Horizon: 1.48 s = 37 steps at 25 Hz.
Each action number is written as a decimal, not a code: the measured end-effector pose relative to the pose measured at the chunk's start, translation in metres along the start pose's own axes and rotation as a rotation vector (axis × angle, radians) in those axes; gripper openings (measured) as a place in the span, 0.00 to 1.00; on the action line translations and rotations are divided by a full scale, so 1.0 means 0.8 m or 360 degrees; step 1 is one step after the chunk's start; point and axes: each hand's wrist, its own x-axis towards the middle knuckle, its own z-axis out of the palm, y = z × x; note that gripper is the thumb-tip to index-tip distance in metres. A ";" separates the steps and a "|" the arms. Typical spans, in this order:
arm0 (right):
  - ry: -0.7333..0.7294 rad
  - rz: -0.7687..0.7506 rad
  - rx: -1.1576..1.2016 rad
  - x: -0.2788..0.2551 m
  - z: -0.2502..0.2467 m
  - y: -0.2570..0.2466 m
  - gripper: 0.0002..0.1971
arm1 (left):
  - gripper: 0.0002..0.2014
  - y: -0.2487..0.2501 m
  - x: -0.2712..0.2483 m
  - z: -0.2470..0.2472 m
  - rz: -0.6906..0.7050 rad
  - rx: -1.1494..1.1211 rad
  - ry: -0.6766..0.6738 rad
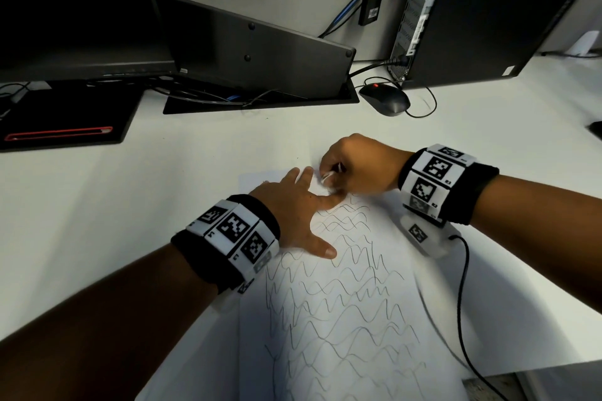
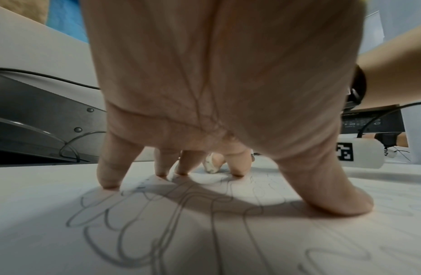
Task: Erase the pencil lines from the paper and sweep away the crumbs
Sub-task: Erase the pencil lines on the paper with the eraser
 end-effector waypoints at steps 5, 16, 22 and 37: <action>0.0112 0.0041 0.0021 0.001 -0.001 0.004 0.05 | 0.48 0.001 0.000 0.000 -0.0006 0.0022 0.0006; 0.0162 0.0112 0.0110 -0.010 -0.004 0.007 0.05 | 0.49 -0.001 0.000 0.002 -0.0012 -0.0016 0.0004; 0.0152 0.0116 0.0025 -0.005 0.002 0.012 0.07 | 0.51 0.008 0.006 -0.010 0.0040 -0.0057 0.0035; -0.0004 -0.0021 -0.0160 -0.013 -0.004 0.001 0.09 | 0.50 0.011 0.013 -0.007 0.0035 -0.0027 -0.0039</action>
